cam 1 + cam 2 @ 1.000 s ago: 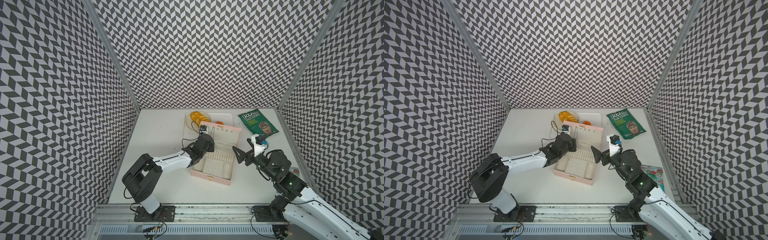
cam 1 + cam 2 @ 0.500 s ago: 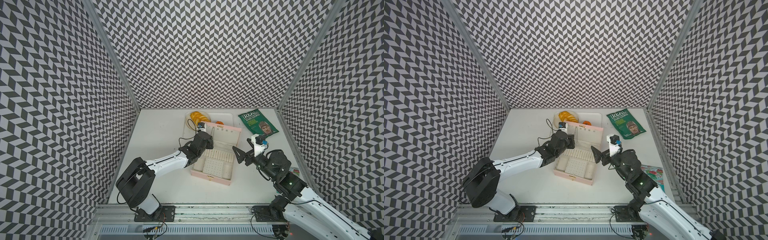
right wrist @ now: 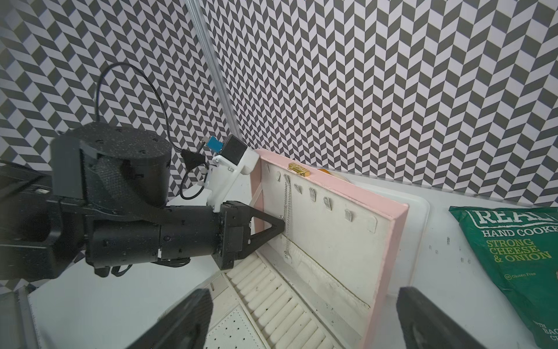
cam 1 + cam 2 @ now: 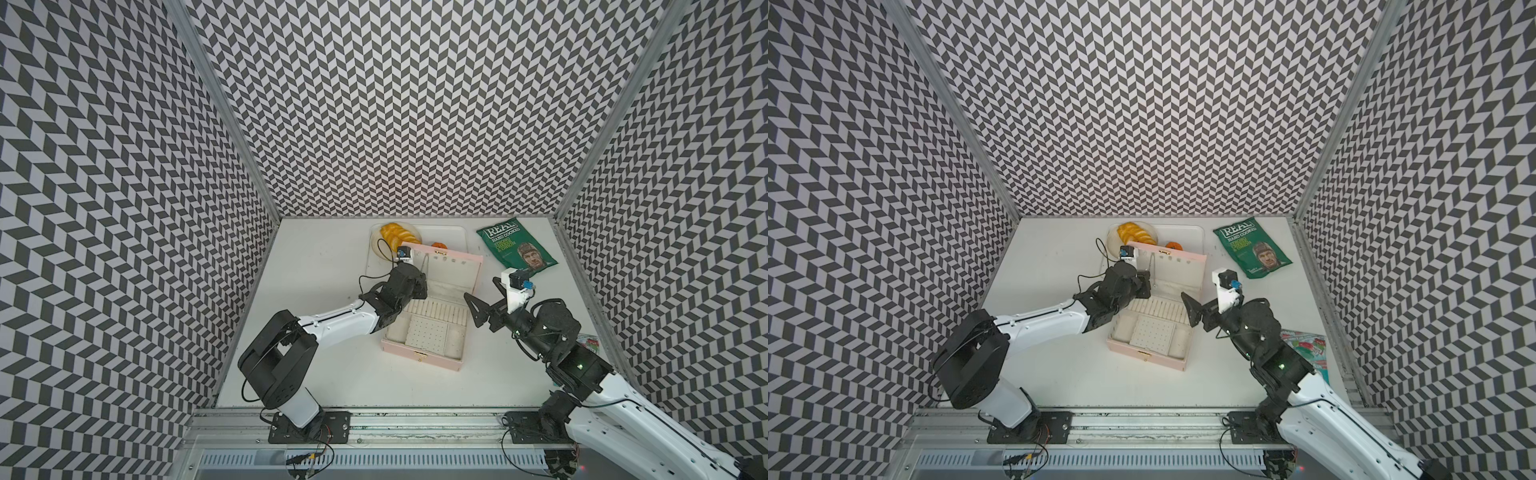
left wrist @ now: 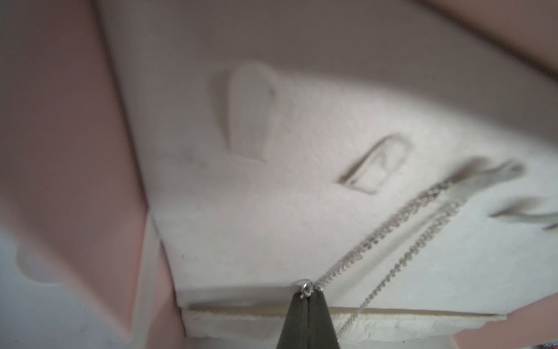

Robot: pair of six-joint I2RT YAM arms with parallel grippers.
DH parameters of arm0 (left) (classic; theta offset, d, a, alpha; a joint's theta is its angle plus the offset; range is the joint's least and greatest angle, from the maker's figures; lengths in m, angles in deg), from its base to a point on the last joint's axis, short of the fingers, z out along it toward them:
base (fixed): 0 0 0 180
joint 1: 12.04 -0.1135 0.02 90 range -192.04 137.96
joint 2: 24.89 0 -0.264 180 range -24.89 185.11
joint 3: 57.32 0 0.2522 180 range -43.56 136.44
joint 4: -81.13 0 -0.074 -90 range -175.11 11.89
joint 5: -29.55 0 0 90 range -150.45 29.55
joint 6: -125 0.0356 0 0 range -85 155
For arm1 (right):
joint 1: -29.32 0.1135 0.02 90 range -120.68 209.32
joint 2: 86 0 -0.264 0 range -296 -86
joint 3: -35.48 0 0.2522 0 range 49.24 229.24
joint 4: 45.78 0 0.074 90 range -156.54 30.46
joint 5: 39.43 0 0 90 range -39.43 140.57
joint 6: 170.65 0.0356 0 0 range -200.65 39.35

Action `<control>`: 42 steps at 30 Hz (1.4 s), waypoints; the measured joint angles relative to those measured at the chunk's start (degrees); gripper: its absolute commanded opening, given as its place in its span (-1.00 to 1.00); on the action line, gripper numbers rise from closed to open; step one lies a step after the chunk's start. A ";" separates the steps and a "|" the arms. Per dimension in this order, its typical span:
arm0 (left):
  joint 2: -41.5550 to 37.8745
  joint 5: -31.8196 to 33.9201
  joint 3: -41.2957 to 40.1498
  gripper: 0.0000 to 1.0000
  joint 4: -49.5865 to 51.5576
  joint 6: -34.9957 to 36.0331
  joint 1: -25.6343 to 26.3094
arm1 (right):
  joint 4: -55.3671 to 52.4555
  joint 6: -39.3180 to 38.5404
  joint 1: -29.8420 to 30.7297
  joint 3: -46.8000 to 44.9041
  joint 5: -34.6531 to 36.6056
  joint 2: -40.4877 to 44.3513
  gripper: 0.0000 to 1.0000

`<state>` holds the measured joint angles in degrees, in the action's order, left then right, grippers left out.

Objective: Put jewelry chain into jewelry box
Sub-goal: Adjust the necklace in the storage slot.

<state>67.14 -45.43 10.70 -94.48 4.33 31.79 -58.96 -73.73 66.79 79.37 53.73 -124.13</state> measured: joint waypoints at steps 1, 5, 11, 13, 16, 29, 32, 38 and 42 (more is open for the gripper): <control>-0.04 -0.15 0.00 -1.00 -0.35 -0.04 0.00 | 0.00 0.00 0.00 0.00 0.00 -0.07 1.00; -0.33 -0.61 0.00 -1.00 -1.88 -0.04 0.00 | 0.07 0.00 0.00 0.00 -0.02 -0.11 1.00; -0.26 -1.09 0.00 -1.00 -2.56 -0.11 -0.11 | 0.13 0.00 0.00 0.00 -0.02 -0.20 1.00; -0.13 -1.25 0.00 -1.00 -2.64 -0.17 -0.11 | 0.13 0.00 0.00 0.00 -0.04 -0.20 1.00; 0.04 -1.29 0.00 -0.90 -2.71 -0.26 -0.11 | 0.15 0.00 0.00 0.00 -0.04 -0.20 1.00; -0.02 -1.95 -0.35 -0.47 -3.04 -0.52 -0.13 | 0.17 0.00 0.00 0.00 -0.04 -0.20 1.00; -1.38 -1.79 -1.44 -0.46 -2.45 -0.76 -0.17 | 0.17 0.00 0.00 0.00 -0.04 -0.20 1.00; -5.07 -0.09 -3.39 -0.46 0.39 -1.70 -0.39 | 0.17 0.00 0.00 0.00 -0.04 -0.20 1.00; -7.26 1.09 -3.61 -0.41 2.56 -2.29 -0.42 | 0.17 0.00 0.00 0.00 -0.04 -0.20 1.00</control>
<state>59.88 -44.33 7.09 -91.92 2.03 31.37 -58.78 -73.73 66.79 79.37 53.68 -124.33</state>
